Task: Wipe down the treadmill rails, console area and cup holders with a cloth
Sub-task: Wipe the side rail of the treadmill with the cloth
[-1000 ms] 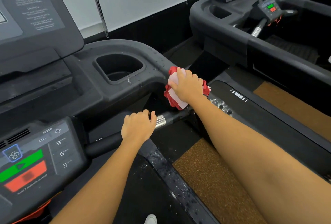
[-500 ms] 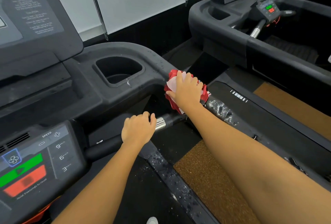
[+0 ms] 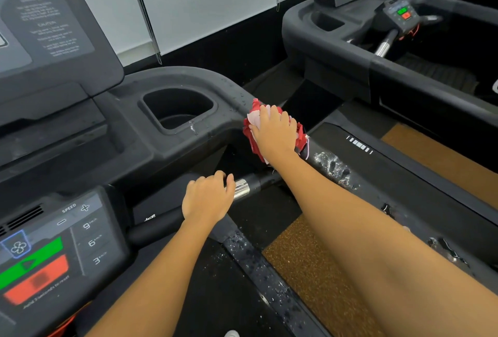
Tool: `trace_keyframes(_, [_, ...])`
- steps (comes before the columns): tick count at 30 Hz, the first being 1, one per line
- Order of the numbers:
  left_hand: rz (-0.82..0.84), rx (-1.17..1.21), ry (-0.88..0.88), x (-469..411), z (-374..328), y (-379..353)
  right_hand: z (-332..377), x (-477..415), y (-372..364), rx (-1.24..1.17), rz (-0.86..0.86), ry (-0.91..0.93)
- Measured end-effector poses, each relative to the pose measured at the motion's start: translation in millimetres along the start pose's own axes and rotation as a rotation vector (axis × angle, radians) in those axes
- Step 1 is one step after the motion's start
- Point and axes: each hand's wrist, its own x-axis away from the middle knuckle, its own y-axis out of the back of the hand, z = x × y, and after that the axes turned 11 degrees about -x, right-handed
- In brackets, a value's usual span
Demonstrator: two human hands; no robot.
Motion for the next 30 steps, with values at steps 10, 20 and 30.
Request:
trace_keyframes(10, [0.040, 0.059, 0.000, -1, 2, 3, -12, 13, 12, -0.008, 0.024, -0.020])
trace_keyframes(20, [0.044, 0.701, 0.183, -13, 1, 13, -13, 34, 43, -0.653, -0.152, -0.103])
trace_keyframes(30, [-0.005, 1.295, 0.071, -24, -68, 73, 17, 64, 91, -1.708, 0.268, -0.475])
